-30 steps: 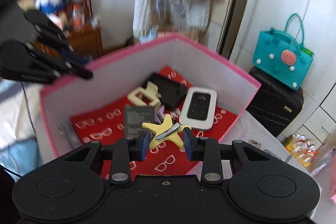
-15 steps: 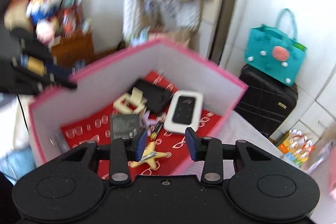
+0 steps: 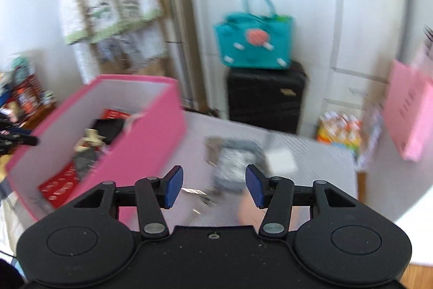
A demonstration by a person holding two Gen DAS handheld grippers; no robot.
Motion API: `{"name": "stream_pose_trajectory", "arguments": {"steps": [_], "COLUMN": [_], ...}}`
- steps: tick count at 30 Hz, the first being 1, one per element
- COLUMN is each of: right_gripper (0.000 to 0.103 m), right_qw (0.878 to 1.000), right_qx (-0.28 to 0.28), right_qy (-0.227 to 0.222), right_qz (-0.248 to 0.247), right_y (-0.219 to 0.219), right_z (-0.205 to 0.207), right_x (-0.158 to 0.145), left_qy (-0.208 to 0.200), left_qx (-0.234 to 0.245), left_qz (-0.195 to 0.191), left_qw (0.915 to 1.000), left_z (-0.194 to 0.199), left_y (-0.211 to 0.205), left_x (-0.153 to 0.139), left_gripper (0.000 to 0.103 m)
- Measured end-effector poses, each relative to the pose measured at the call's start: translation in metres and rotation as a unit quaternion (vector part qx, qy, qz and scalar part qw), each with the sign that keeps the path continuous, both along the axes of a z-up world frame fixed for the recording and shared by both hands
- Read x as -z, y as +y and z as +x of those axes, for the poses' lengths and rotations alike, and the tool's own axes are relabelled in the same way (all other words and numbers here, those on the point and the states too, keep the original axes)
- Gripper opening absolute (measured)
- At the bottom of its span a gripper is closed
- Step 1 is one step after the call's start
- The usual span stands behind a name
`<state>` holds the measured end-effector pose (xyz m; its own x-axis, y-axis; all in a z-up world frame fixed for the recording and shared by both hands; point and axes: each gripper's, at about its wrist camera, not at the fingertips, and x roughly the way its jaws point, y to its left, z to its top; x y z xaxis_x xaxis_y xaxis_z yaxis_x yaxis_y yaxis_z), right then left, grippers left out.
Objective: Organize rigid objects
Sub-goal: 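Grasp the peach round compact with the right tool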
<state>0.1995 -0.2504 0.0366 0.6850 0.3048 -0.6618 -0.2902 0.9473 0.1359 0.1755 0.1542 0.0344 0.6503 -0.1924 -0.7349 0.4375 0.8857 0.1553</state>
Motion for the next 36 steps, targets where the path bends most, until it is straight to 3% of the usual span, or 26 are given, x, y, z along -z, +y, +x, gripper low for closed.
{"name": "stream_pose_trajectory", "arguments": {"steps": [5, 10, 15, 19, 25, 32, 36], "right_gripper": [0.063, 0.070, 0.072, 0.077, 0.080, 0.081, 0.081], "right_qw": [0.999, 0.997, 0.998, 0.998, 0.997, 0.993, 0.994], "right_qx": [0.039, 0.071, 0.058, 0.055, 0.060, 0.060, 0.067], "right_qy": [0.028, 0.033, 0.038, 0.033, 0.014, 0.002, 0.013], "right_qz": [0.017, 0.000, -0.010, -0.006, -0.048, -0.101, -0.083], "right_y": [-0.024, -0.034, -0.032, -0.031, -0.016, -0.001, -0.007], "right_z": [0.003, 0.003, 0.009, 0.016, 0.024, 0.023, 0.029], "right_x": [0.037, 0.069, 0.088, 0.097, 0.110, 0.104, 0.104], "left_qy": [0.000, 0.001, 0.003, 0.004, 0.005, 0.004, 0.003], "left_qx": [-0.006, -0.009, -0.012, -0.012, -0.013, -0.013, -0.014], "left_qz": [-0.002, 0.005, 0.006, 0.005, 0.004, 0.003, -0.001], "left_qw": [1.0000, 0.9999, 0.9999, 0.9999, 0.9999, 0.9999, 0.9999], "left_z": [0.000, 0.000, 0.001, 0.001, 0.001, 0.001, 0.000], "left_y": [0.000, -0.003, -0.004, -0.004, -0.004, -0.004, -0.003], "left_x": [0.000, 0.000, -0.001, -0.001, -0.001, -0.001, 0.000], "left_gripper": [0.010, 0.010, 0.010, 0.010, 0.010, 0.010, 0.011]}}
